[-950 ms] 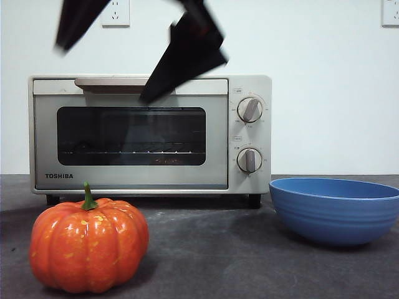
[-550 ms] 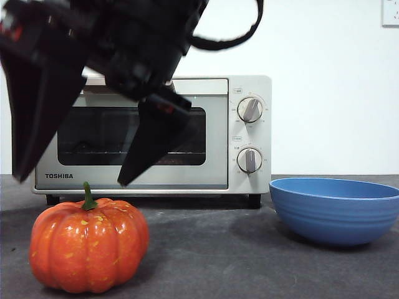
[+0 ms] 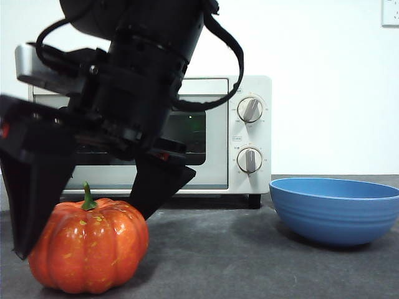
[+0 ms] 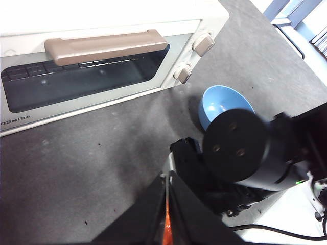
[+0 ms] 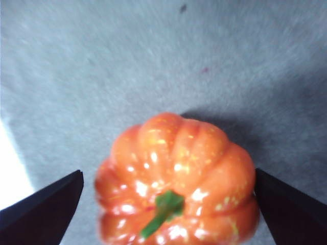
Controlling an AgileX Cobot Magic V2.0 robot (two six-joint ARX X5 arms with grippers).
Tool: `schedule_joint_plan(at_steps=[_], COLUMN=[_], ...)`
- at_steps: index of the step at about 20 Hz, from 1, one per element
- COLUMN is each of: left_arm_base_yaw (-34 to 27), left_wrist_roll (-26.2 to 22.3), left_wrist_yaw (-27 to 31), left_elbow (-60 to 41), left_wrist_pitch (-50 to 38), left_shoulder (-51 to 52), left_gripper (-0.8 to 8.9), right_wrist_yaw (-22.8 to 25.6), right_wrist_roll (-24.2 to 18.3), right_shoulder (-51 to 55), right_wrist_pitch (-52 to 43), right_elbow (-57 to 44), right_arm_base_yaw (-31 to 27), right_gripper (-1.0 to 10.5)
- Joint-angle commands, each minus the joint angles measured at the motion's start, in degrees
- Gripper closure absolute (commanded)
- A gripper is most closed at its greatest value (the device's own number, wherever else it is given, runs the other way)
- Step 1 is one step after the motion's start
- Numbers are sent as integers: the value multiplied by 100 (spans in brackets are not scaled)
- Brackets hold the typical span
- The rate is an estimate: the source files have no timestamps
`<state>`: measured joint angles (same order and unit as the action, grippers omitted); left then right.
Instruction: Place pumpkin in the steamer
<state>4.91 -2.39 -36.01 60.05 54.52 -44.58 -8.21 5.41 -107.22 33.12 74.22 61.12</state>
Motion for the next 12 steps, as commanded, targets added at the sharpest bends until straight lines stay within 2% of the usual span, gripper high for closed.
schedule_joint_plan(at_steps=[1,5,12], left_arm_base_yaw=[11,11,11], left_wrist_roll=[-35,-35,-37], left_wrist_yaw=[-26,-26,-26], left_elbow=[138,140,140], left_wrist_pitch=[-52,-52,-52], left_shoulder=[-31,-28,-28], left_gripper=[805,805,805], right_wrist_yaw=[118,127,236], right_wrist_roll=[61,186,321], right_shoulder=[-101,-103,-179], right_wrist_pitch=[-28,50,205], right_elbow=[111,111,111], right_arm_base_yaw=[94,94,101], right_gripper=[396,420,571])
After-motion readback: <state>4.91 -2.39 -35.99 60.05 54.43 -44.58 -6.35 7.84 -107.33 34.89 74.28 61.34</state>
